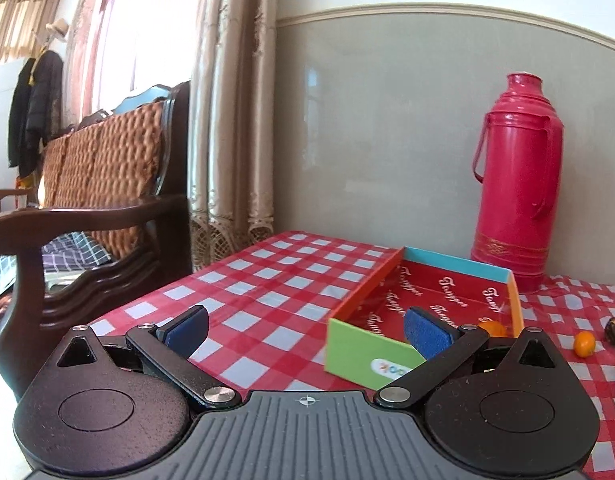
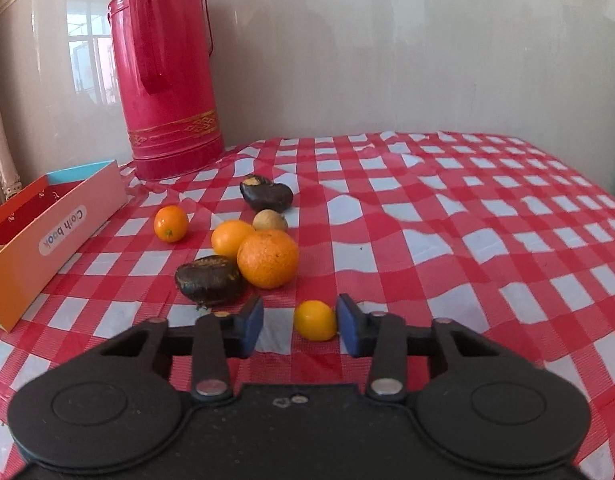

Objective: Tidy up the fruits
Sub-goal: 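Grasp the kumquat with the right gripper and drop it into the box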

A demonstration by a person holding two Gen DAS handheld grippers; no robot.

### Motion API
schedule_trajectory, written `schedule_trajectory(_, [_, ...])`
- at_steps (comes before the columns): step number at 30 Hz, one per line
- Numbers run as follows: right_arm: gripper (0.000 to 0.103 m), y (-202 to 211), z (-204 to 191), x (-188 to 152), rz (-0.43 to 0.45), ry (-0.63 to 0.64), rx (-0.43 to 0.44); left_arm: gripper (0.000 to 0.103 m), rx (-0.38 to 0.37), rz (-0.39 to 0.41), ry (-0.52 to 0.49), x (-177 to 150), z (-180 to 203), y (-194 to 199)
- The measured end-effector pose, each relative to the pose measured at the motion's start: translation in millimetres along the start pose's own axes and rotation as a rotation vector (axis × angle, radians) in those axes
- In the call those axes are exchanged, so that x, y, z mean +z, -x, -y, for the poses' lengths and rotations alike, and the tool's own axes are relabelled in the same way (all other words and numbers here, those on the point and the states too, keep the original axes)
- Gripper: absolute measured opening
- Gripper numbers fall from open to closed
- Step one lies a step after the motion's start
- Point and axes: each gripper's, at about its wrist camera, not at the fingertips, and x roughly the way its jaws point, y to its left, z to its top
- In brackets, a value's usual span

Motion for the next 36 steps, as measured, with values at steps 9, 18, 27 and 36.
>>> schedule_trajectory(9, [0.014,3.2,-1.2,-1.3,0.021,0.038,0.007,0.103,0.024,0.004,0.093,-2.6,-18.1,-0.7])
schedule_trajectory(18, [0.014,29.8,-30.1,13.5,0.159,0.061,0.141,0.103,0.083,0.023,0.154,-5.3,-41.9,2.1])
schedule_trajectory(27, [0.014,32.4,-119.1,28.9,0.168,0.142,0.399,0.103,0.16,0.001,0.269,-12.3,-83.4,-0.1])
schedule_trajectory(36, [0.015,13.4,-189.7,36.1,0.131,0.229,0.488,0.103,0.173,0.002,0.286,-15.6,-96.3,-2.2])
